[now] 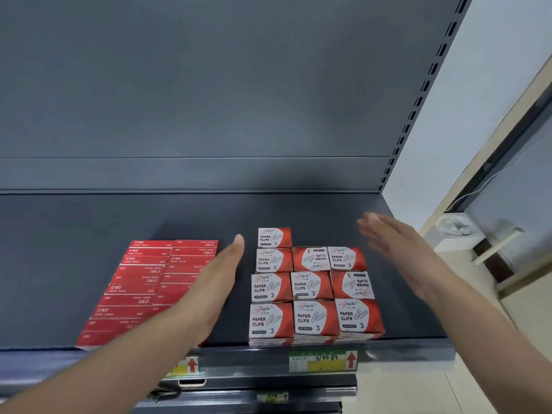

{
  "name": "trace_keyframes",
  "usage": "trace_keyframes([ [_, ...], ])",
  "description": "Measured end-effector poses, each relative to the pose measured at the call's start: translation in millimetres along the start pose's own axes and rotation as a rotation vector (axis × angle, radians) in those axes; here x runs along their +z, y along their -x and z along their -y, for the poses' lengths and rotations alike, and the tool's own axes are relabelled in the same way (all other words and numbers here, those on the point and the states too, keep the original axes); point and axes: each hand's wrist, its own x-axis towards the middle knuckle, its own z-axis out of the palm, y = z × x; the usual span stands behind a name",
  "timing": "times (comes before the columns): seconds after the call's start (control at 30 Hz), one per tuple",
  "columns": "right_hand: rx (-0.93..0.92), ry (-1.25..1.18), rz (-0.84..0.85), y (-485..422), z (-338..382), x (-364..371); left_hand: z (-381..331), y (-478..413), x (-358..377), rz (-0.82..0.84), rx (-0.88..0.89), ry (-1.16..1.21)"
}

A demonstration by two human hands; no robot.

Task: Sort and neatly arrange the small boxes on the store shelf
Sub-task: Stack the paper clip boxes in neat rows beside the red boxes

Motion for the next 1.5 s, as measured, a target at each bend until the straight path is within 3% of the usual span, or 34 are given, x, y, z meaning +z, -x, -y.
trace_keyframes([
  [0.1, 0.201, -0.244, 0.021, 28, -33, 12, 28, 8, 8, 0.019, 0.019, 0.046],
  [0.2, 0.333, -0.301, 0.043, 45, -35, 27, 31, 12, 24, 0.002, -0.020, 0.133],
  [0.47, 0.278, -0.296, 0.061, 60, -27, 41, 23, 24, 34, -0.003, 0.052, -0.038],
  [0.53, 0.203, -0.118, 0.042, 53, -20, 33, 6, 17, 27, -0.070, 0.184, -0.204],
  [0.6, 0.002, 0.153, -0.004, 36, -4, 23, -25, -2, 18, -0.149, 0.408, -0.446],
  [0.67, -0.163, 0.457, 0.112, 12, 17, 19, -62, -26, 14, -0.073, 0.538, -0.756],
  [0.77, -0.181, 0.833, 0.425, -21, 40, 33, -91, -58, 17, 0.201, 0.442, -1.004],
  [0.87, -0.109, 0.963, 0.599, -33, 46, 46, -93, -72, 23, 0.369, 0.314, -1.109],
  [1.13, -0.157, 0.904, 0.640, -24, 45, 49, -88, -72, 23, 0.414, 0.329, -1.143],
  [1.2, -0.178, 0.896, 0.583, -24, 41, 48, -87, -72, 23, 0.397, 0.328, -1.151],
  [1.33, -0.104, 0.718, 0.313, -25, 26, 29, -82, -72, 20, 0.299, 0.336, -1.080],
  [1.5, 0.016, 0.634, 0.350, -18, 14, 20, -81, -66, 23, 0.385, 0.358, -1.093],
])
